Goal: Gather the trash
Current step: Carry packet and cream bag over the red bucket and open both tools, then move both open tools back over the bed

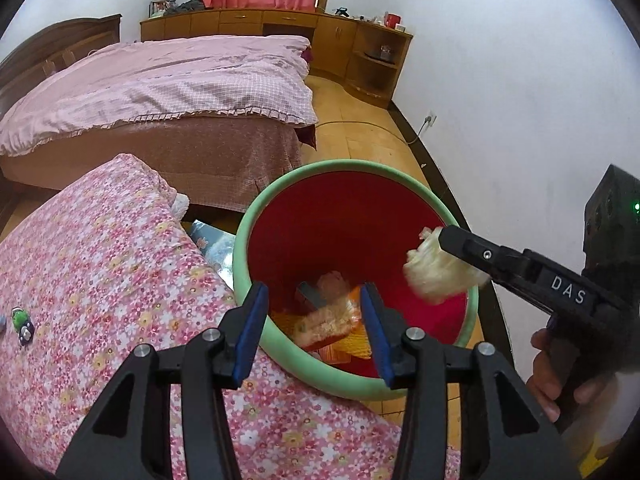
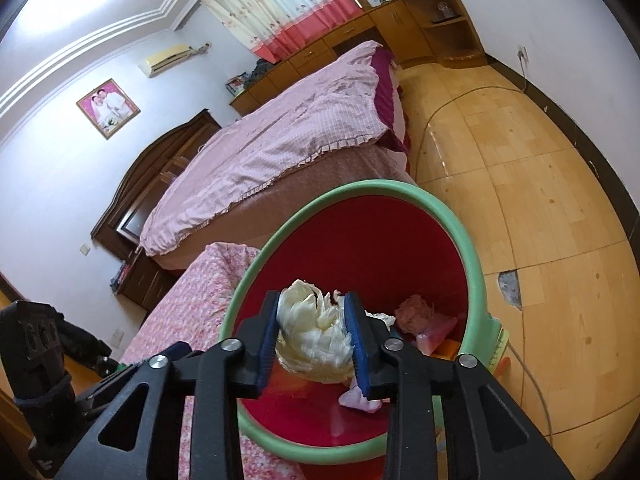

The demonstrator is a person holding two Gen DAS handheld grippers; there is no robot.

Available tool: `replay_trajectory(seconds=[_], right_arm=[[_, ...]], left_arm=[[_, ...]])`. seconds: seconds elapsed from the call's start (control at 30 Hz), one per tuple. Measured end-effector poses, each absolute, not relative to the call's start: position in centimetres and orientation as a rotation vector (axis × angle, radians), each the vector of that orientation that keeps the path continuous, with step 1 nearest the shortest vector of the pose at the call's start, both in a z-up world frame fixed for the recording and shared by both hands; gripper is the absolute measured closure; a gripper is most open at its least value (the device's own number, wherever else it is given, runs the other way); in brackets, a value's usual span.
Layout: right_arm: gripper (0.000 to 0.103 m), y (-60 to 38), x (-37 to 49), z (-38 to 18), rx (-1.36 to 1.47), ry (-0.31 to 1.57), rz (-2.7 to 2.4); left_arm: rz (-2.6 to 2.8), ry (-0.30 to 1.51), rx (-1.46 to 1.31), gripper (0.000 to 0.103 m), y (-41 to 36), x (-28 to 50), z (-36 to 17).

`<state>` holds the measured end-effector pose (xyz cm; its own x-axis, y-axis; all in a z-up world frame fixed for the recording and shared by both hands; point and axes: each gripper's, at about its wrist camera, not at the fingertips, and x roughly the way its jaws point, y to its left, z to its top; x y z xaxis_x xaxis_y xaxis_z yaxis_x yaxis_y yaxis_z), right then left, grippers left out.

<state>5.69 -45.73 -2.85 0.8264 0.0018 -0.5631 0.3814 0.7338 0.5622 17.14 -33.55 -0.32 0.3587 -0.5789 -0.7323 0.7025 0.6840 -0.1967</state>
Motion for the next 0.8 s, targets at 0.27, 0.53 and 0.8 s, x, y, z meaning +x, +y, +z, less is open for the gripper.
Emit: replay_trajectory(seconds=[0.27, 0.53, 0.8], right_arm=[[0.058, -45.8, 5.9, -3.1, 0.739, 0.579, -0.232], [0.056, -45.0, 5.9, -3.0, 0.722, 0.593, -0.224], [0.052, -44.4, 5.8, -2.9, 0.72, 0.603, -0.239]], left_arm=[[-0.771, 0.866, 0.134, 0.055, -31.4, 17.9, 0.0], [-0.654, 0.854, 0.134, 0.055, -27.7, 19.4, 0.0], [-0.509, 0.868, 0.06, 0.055, -22.7, 22.0, -0.5]])
